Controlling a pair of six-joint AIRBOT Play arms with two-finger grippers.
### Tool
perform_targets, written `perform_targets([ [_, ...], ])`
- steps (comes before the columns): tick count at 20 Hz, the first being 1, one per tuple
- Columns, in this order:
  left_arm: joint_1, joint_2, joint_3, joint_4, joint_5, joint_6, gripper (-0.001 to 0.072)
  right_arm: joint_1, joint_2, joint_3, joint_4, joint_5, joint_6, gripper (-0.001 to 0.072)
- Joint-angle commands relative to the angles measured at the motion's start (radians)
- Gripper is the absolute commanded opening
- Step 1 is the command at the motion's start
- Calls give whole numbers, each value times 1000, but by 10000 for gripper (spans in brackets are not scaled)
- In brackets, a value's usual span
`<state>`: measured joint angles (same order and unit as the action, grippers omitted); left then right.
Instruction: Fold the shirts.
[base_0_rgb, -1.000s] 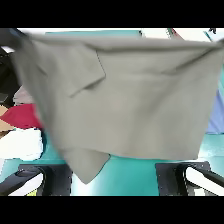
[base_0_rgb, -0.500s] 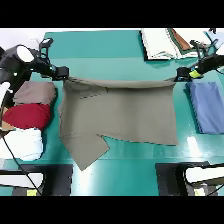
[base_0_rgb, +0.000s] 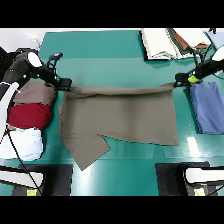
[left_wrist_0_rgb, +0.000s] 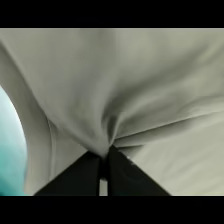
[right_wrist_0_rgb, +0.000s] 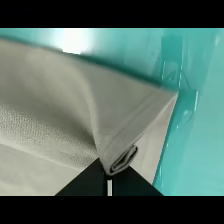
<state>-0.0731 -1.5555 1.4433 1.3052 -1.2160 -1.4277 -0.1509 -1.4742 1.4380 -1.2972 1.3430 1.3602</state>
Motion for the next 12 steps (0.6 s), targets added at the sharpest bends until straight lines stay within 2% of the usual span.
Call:
perform_targets([
  [1,1,-2,-88,19,-33,2,32,1,68,-166,-5,-42,0,18],
  [2,1,-2,-105,23,-33,-11,59,0,77,-200,8,-49,0,18],
  [3,1,-2,-109,23,-35,-17,381,0,80,-219,28,-55,0,69],
  [4,1,3,-108,23,-46,-40,572,-1,80,-222,42,-61,0,315],
  [5,1,17,-108,23,-84,-41,536,-1,83,-218,57,-51,1,422],
  [7,1,84,-145,26,-162,-37,541,-1,114,-212,102,-5,0,420],
  [9,1,220,-277,39,-117,-45,541,0,180,-216,108,39,0,419],
  [12,1,468,-560,39,-55,-113,542,0,313,-270,129,35,-1,418],
])
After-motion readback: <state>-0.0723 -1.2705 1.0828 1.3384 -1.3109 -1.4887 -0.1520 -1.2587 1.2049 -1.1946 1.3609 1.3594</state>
